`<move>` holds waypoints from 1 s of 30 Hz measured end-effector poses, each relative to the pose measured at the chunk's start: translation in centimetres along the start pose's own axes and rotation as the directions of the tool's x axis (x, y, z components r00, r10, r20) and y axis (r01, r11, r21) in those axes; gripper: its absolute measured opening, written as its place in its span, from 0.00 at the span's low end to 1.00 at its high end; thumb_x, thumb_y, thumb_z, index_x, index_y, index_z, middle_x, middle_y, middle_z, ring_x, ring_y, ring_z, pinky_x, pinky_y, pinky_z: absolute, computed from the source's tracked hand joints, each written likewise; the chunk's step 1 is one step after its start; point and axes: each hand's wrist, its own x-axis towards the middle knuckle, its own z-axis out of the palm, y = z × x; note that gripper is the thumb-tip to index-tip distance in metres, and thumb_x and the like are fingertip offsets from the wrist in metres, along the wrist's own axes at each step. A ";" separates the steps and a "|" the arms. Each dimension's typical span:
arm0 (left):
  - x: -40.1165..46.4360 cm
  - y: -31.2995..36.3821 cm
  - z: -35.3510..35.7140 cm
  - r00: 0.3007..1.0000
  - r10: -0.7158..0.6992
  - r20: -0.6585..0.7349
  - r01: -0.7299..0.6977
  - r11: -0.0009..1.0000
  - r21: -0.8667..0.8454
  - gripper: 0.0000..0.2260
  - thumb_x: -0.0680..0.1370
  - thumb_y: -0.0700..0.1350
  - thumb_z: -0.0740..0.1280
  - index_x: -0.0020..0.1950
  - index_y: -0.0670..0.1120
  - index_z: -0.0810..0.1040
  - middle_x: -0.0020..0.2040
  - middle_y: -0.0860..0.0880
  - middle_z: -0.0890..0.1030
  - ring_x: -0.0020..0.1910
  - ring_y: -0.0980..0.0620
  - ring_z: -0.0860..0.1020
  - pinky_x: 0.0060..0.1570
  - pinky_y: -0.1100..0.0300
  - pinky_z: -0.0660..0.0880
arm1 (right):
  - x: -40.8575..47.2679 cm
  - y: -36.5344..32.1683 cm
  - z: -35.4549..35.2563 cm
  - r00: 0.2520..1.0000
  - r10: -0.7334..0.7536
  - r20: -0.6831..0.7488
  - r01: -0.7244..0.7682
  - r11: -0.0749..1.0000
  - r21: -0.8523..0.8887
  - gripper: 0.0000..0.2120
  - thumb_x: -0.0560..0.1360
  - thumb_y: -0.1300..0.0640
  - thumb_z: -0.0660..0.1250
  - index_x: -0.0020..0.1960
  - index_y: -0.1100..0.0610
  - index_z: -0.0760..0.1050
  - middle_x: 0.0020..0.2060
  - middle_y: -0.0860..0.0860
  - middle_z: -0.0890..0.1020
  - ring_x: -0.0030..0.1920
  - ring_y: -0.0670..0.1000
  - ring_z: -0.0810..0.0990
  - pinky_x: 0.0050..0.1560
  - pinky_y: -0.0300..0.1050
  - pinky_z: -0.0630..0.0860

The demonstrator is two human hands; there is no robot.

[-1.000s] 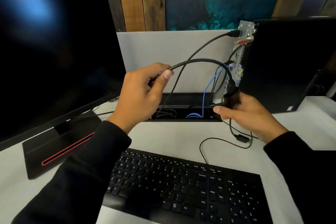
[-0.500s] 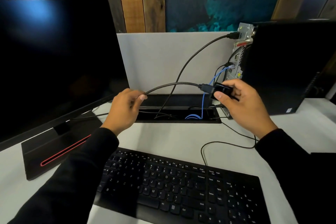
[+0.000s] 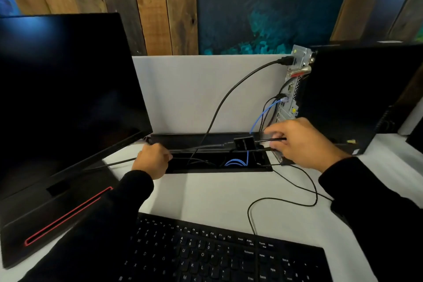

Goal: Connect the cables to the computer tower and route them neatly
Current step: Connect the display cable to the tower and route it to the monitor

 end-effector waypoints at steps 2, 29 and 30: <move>1.3 0.0 1.8 0.993 -0.029 0.113 0.027 0.999 0.024 0.17 0.72 0.55 0.60 0.49 0.49 0.84 0.51 0.43 0.84 0.49 0.38 0.80 0.47 0.53 0.76 | 0.3 0.5 -0.6 1.000 -0.012 0.024 0.015 0.992 -0.124 0.08 0.82 0.59 0.67 0.51 0.50 0.84 0.42 0.48 0.82 0.45 0.48 0.80 0.53 0.48 0.81; -1.0 22.8 -8.6 0.872 0.412 -0.265 -0.483 0.628 -0.610 0.09 0.84 0.49 0.63 0.48 0.52 0.81 0.35 0.49 0.76 0.36 0.49 0.73 0.42 0.52 0.72 | 1.9 1.7 -6.7 0.858 -0.277 -0.432 0.266 0.960 -0.087 0.10 0.77 0.62 0.70 0.57 0.57 0.84 0.51 0.51 0.83 0.49 0.52 0.82 0.52 0.54 0.82; -1.2 23.1 -9.0 0.884 0.397 -0.245 -0.460 0.652 -0.603 0.10 0.84 0.48 0.62 0.47 0.50 0.80 0.34 0.49 0.76 0.35 0.49 0.73 0.41 0.52 0.73 | 1.8 1.6 -6.6 0.842 -0.306 -0.444 0.303 0.950 -0.079 0.08 0.78 0.60 0.71 0.56 0.57 0.84 0.48 0.51 0.82 0.45 0.51 0.81 0.48 0.52 0.82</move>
